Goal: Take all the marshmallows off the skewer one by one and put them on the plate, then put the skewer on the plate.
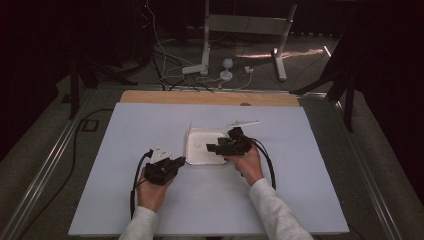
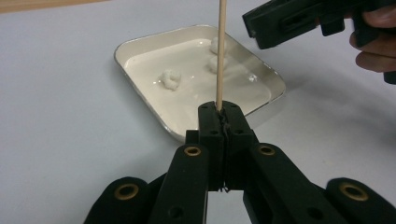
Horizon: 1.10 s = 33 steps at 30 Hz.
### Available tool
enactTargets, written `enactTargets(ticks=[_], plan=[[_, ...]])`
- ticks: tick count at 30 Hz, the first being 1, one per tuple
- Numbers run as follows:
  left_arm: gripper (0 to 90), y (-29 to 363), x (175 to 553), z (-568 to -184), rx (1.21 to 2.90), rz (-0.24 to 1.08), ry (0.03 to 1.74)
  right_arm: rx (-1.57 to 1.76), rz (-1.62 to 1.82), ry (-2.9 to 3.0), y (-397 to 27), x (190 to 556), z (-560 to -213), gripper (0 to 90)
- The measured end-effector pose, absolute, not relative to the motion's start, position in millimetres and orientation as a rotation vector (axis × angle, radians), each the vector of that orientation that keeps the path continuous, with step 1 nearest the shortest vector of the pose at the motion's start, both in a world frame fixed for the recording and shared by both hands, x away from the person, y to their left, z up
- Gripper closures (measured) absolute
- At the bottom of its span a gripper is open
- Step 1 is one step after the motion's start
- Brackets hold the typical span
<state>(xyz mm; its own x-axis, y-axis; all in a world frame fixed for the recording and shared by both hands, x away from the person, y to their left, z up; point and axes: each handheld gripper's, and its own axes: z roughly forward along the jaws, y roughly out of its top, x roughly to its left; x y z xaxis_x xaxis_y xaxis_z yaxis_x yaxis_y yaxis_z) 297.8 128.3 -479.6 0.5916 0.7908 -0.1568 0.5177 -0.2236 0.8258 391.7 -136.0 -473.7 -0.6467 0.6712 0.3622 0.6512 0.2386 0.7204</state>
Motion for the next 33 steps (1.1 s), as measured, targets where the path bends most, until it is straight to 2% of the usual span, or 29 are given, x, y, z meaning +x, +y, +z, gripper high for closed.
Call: enactTargets(ticks=[6,33], plan=[[89.8,122.3,302.9,-477.1,1.888,0.347,1.063,1.288,1.428,2.431,-141.7,383.4,-471.1,21.2],[89.3,102.6,333.8,-496.7,1.928,0.272,1.199,1.237,1.469,2.367,-160.6,359.9,-456.0,19.1]])
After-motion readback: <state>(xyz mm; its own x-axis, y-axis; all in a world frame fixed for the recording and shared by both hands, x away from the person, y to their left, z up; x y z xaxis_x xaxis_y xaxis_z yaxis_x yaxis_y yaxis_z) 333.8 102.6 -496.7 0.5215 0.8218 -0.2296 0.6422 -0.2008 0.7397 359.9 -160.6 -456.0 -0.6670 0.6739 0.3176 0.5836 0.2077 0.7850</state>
